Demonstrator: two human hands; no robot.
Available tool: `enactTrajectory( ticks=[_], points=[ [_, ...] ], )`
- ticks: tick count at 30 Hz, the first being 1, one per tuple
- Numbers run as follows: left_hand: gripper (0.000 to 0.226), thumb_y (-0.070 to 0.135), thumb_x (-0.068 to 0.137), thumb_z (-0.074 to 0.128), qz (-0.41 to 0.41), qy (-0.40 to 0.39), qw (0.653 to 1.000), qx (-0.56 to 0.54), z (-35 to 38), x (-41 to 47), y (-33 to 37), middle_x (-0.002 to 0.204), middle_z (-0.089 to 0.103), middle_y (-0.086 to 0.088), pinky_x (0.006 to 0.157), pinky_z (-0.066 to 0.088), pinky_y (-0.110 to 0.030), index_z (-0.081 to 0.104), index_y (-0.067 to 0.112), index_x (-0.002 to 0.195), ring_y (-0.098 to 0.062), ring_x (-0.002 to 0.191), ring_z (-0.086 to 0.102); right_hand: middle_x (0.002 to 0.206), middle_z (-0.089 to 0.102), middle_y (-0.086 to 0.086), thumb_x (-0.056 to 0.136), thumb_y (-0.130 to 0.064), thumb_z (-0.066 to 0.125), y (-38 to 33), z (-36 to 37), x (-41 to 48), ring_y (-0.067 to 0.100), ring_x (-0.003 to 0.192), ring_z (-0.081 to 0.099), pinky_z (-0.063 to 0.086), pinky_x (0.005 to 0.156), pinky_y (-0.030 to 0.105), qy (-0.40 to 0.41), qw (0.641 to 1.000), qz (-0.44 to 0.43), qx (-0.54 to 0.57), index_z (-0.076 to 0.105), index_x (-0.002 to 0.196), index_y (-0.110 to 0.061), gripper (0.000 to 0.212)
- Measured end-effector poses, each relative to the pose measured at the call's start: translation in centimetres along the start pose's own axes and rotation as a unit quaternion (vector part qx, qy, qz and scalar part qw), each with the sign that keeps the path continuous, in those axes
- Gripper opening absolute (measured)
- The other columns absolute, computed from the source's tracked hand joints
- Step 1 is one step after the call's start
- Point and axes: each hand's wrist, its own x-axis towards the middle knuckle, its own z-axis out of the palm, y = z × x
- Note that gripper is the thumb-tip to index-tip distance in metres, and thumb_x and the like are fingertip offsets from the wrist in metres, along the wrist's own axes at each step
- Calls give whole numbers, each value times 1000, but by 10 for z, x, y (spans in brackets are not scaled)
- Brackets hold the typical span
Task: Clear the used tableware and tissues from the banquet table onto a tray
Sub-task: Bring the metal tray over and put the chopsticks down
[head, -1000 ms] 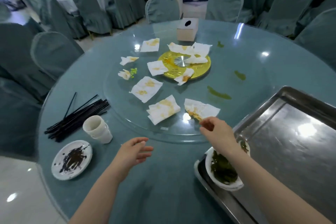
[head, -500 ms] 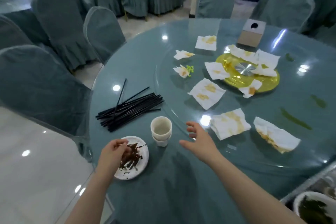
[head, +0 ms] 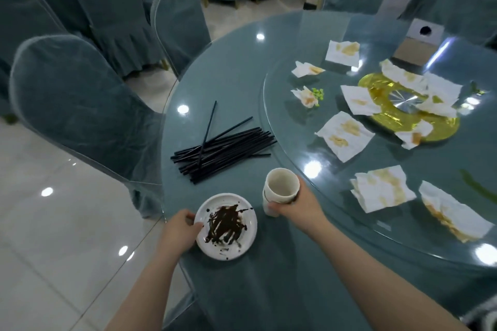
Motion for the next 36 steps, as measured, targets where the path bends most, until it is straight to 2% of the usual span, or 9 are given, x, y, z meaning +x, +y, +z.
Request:
enactTrajectory(
  ticks=[4,9,14,19,22,25,29,33,36],
  points=[
    [9,20,86,57,20,45,998,-37,6,-4,6,87,65,-4,65,49,-35,49,23,90,-20,73,61,109,64,-7,65,-16,86,9,-35,-14,10,100,62,52,82,30,31,999,11,31,49,117,-22,64],
    [16,8,83,55,63,35,985,-154,25,-24,55,77,69,-8,67,58,-49,49,22,88,-30,70,68,111,66,0,75,-19,79,20,-108,-38,15,97,64,56,74,33,89,991,39,90,51,124,-19,56],
    [21,3,85,55,133,-18,962,-238,74,-68,123,66,70,-2,47,53,-27,52,22,92,-17,57,67,110,65,-10,74,-23,80,36,-200,-75,10,97,63,53,67,26,197,972,18,127,54,118,-26,51],
    [18,-1,89,53,159,-106,942,-275,137,-124,183,78,70,-14,48,56,-27,52,12,102,-22,60,67,115,64,-7,81,-22,75,69,-310,-123,12,99,63,51,64,23,313,933,1,179,56,117,-32,42],
    [17,-1,90,53,157,-149,938,-272,175,-152,211,79,70,-16,51,57,-29,53,11,103,-23,61,67,117,65,-2,81,-23,75,100,-373,-153,16,102,64,52,68,25,401,891,17,214,55,126,-24,49],
    [16,1,91,55,161,-182,936,-255,213,-174,234,79,72,-13,49,56,-26,54,14,100,-20,58,69,107,66,-2,82,-25,74,136,-425,-178,20,99,64,51,65,28,461,861,71,201,57,120,-18,43],
    [16,3,91,57,171,-226,935,-213,266,-197,265,73,74,-2,50,55,-27,55,16,99,-17,59,70,97,67,3,82,-29,74,194,-467,-200,17,82,64,51,62,29,459,852,155,200,60,108,-11,35],
    [15,4,91,57,181,-250,936,-167,316,-215,294,86,73,-9,55,57,-31,55,16,102,-22,67,72,100,67,9,82,-37,73,245,-491,-210,19,77,63,49,56,28,434,859,210,175,58,116,-6,48],
    [15,6,92,58,185,-271,935,-135,352,-230,313,89,72,-11,59,59,-34,54,18,99,-26,71,73,109,67,8,78,-43,75,274,-503,-212,23,91,66,55,71,37,415,865,243,143,55,121,-9,59]
  ],
)
